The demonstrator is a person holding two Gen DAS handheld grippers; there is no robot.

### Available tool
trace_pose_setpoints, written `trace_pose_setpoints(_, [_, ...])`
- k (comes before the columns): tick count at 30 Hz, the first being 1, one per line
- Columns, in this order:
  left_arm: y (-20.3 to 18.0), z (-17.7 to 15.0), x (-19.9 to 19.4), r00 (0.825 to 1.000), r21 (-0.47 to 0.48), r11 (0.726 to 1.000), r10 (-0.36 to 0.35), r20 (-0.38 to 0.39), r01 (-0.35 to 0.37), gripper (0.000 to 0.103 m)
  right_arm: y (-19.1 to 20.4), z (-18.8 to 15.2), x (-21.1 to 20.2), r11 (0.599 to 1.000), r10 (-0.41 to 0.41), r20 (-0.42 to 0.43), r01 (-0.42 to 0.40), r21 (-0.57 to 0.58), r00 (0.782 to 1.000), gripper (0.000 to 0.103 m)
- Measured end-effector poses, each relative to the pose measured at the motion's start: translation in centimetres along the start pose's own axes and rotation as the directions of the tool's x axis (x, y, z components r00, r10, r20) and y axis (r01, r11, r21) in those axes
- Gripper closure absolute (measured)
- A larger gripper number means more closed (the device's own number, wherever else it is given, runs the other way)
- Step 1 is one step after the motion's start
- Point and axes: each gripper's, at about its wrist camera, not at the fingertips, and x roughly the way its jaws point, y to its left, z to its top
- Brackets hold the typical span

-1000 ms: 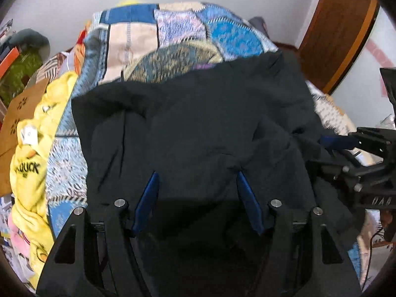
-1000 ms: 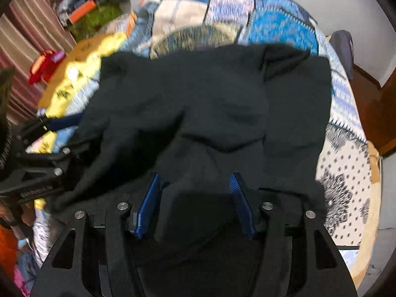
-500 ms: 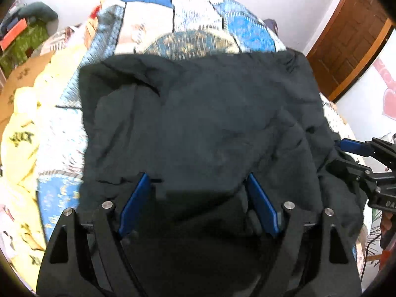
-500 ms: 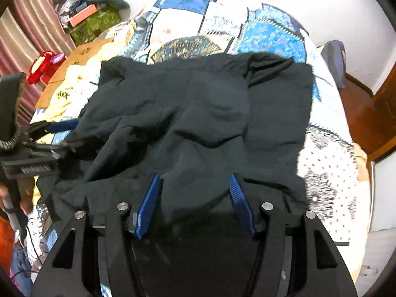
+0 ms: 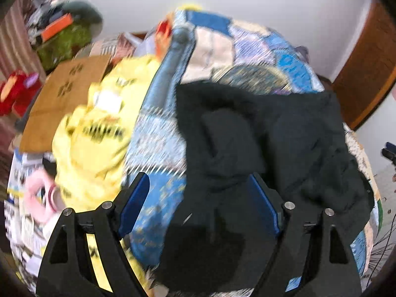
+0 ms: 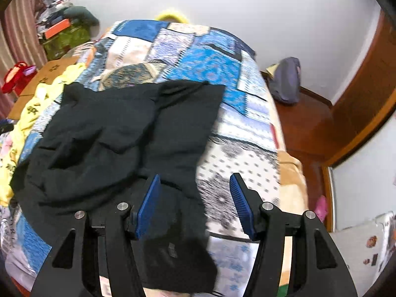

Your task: Fold large clothes

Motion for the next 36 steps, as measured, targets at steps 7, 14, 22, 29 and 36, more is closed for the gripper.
trace_pose_setpoints(7, [3.5, -4.8, 4.6, 0.983, -0.129, 0.991, -0.039, -0.178, 0.016, 0.022, -2.3, -3.0, 2.1, 0.998, 0.012, -0.121, -0.004, 0.066, 0.993, 0.049])
trace_pose_setpoints(14, [2.8, -8.9, 8.0, 0.954, -0.13, 0.991, -0.067, -0.291, 0.03, 0.022, -2.9, -6.2, 4.5, 0.99, 0.106, -0.214, -0.082, 0.117, 0.971, 0.049])
trace_pose_setpoints(22, [3.9, -11.0, 8.7, 0.946, -0.257, 0.96, -0.177, -0.272, 0.106, 0.024, -4.2, -9.4, 7.1, 0.942, 0.259, -0.25, -0.187, 0.279, 0.933, 0.049])
trace_pose_setpoints(29, [2.4, -11.4, 6.2, 0.957, -0.141, 0.984, -0.14, -0.253, 0.107, 0.047, -5.8, -10.2, 8.2, 0.864, 0.399, -0.188, -0.299, 0.405, 0.897, 0.05])
trace_pose_setpoints(36, [1.7, -11.0, 4.4, 0.969, -0.104, 0.994, -0.051, -0.243, 0.026, 0.079, -4.2, -10.2, 6.8, 0.862, 0.409, -0.172, -0.317, 0.396, 0.896, 0.093])
